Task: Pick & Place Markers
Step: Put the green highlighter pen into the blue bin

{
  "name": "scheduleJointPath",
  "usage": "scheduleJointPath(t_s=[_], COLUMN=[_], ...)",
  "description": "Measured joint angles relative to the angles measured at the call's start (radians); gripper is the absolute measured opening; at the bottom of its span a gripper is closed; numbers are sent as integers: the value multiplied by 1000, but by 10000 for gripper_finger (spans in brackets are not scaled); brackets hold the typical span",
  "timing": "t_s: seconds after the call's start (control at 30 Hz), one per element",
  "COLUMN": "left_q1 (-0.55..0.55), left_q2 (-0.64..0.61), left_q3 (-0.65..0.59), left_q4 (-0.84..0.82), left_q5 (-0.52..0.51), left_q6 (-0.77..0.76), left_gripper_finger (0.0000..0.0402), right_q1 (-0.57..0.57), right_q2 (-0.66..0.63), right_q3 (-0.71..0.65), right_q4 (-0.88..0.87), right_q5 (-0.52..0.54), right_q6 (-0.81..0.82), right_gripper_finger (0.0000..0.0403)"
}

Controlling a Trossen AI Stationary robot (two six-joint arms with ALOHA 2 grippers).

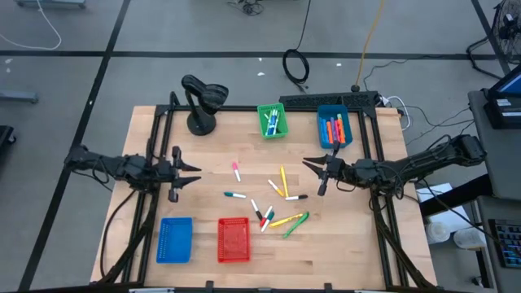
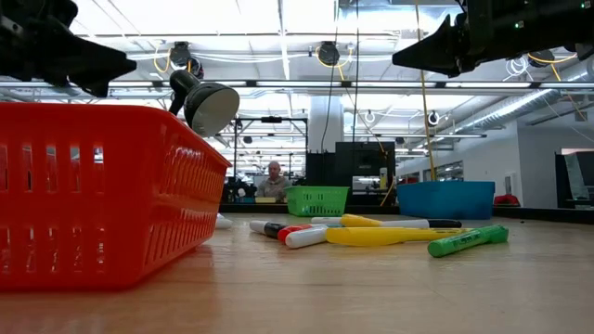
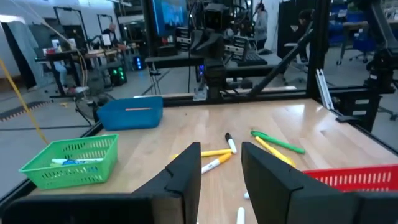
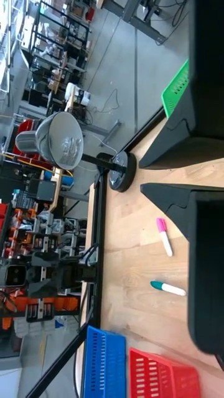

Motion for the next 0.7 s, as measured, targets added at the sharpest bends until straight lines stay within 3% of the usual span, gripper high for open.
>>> scheduleJointPath(t_s=[0.13, 0.37, 0.43, 0.57, 0.7], left_q1=[0, 24, 28, 29, 29], left_q2=[-61, -57, -55, -47, -47], left_q3=[-45, -58, -58, -58, -58], left_q4=[-4, 5, 21, 4, 4], left_q5=[0, 3, 11, 3, 1], left_q6=[-6, -33, -47, -54, -46], left_gripper_finger=[120, 120, 120, 120, 120], right_q1=[0, 0, 0, 16, 134], right_q2=[0, 0, 0, 3, 48], right_q3=[0, 0, 0, 3, 62], right_q4=[0, -10, -17, 9, -41], right_q5=[0, -3, -60, -334, -330], right_q6=[-1, -14, -48, -40, -17], right_gripper_finger=[34, 34, 34, 38, 79])
